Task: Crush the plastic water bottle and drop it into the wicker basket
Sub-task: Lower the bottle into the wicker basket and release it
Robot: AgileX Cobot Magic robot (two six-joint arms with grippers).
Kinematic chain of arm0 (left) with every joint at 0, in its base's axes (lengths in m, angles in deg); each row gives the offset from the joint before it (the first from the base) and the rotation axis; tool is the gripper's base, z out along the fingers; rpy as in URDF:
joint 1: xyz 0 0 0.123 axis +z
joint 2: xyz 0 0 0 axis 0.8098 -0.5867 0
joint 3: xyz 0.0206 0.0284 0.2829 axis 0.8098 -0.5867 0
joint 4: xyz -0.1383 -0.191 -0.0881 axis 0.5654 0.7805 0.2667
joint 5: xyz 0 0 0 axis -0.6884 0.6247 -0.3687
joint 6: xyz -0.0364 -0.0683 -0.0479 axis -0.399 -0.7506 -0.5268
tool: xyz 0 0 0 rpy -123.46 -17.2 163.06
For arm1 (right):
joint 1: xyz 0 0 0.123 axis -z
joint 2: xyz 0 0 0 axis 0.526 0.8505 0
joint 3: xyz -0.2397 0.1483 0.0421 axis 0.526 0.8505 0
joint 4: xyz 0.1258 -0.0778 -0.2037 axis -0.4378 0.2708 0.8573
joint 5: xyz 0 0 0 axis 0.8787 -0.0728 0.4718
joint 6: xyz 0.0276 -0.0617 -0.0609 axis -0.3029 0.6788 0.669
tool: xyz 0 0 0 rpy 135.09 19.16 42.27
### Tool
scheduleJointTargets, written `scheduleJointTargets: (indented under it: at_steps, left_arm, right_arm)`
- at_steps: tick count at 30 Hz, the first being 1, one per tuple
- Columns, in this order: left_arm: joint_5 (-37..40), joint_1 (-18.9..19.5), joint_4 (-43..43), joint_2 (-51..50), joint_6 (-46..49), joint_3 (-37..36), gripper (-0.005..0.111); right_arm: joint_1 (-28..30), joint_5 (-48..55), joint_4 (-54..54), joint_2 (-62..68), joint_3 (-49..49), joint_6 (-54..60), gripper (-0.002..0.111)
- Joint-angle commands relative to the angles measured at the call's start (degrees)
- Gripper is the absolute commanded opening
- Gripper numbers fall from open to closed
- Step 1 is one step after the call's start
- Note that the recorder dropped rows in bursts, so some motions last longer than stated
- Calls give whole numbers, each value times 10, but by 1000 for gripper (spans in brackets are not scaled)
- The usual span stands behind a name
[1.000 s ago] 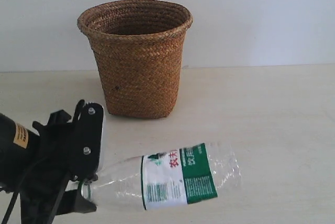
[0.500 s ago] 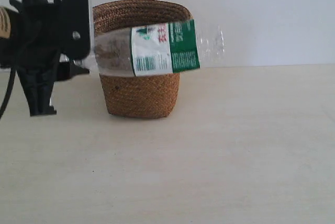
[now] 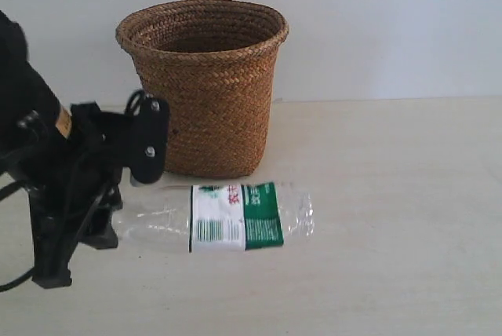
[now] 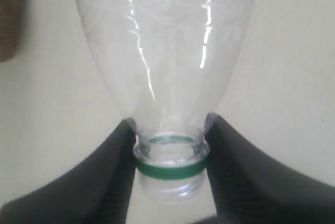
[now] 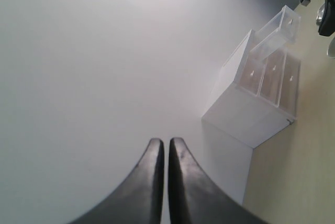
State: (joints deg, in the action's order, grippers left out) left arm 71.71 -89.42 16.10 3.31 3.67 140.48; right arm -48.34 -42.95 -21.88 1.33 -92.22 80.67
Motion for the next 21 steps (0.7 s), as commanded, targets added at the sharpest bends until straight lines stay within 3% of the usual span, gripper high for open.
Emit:
scheduleJointTargets:
  at_steps: [1, 4, 8, 9, 11, 13, 15, 18, 21]
  left_arm:
    - [-51, 1, -38, -35, -60, -2, 4]
    - [-145, 1, -145, -26, -133, 7, 4]
    - [-232, 24, -437, 0, -352, 85, 5]
    - [-239, 37, -475, 2, -381, 115, 8]
    - [-223, 56, -473, -1, -388, 178, 21]
    - [-200, 62, -411, -10, -389, 242, 39]
    - [-184, 62, -359, -19, -391, 279, 70]
    - [-167, 59, -323, -28, -351, 283, 106]
    - [-144, 59, -283, -38, -302, 282, 109]
  right_arm:
    - [3, 1, 1, -1, 2, 1, 0]
    - [3, 1, 1, -1, 2, 1, 0]
    - [3, 1, 1, -1, 2, 1, 0]
    - [3, 1, 1, -1, 2, 1, 0]
    - [3, 1, 1, -1, 2, 1, 0]
    - [3, 1, 1, -1, 2, 1, 0]
    - [3, 1, 1, -1, 2, 1, 0]
    - [3, 1, 1, -1, 2, 1, 0]
    - [3, 1, 1, -1, 2, 1, 0]
